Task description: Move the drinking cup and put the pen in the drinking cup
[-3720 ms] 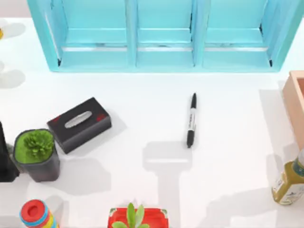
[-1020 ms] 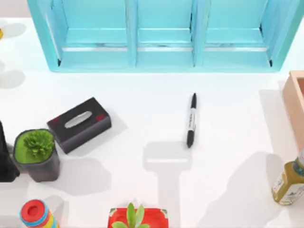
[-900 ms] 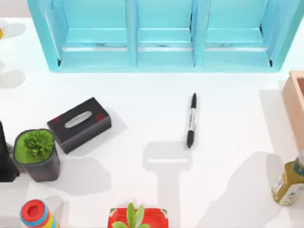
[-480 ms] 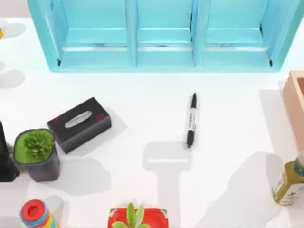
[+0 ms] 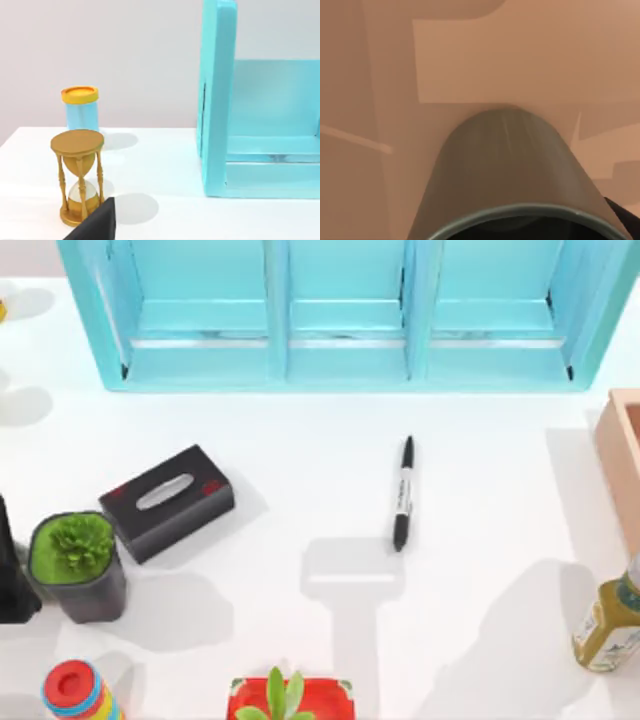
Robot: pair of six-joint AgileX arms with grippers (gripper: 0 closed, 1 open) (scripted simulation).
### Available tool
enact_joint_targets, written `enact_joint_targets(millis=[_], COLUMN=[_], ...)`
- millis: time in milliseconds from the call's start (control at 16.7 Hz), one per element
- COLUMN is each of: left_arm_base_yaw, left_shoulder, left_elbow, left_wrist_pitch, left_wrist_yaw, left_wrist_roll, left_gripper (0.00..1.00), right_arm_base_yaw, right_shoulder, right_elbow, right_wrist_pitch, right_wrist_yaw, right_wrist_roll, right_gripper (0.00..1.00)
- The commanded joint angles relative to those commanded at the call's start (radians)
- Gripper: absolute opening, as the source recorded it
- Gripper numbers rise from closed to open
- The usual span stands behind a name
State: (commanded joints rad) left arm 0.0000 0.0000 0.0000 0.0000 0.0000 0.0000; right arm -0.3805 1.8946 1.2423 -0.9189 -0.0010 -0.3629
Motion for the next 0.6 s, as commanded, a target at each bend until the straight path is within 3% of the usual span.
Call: enact_joint_targets(millis=[240, 600], left_arm_base_yaw=[0.0, 0.0], left_shoulder=[0.0, 0.0], left_elbow=[0.0, 0.0], left_wrist_pitch=[0.0, 0.0], left_wrist_yaw=[0.0, 0.0], left_wrist_roll=[0.0, 0.0], left_gripper=[1.0, 1.0], right_arm_base_yaw=[0.061, 0.314], right_shoulder=[-0.011, -0.095], right_elbow=[0.064, 0.3], right_wrist_pitch=[-0.074, -0.417], right_wrist_yaw=[0.0, 0.0], right_wrist_roll=[0.063, 0.313], right_gripper=[0.0, 0.0])
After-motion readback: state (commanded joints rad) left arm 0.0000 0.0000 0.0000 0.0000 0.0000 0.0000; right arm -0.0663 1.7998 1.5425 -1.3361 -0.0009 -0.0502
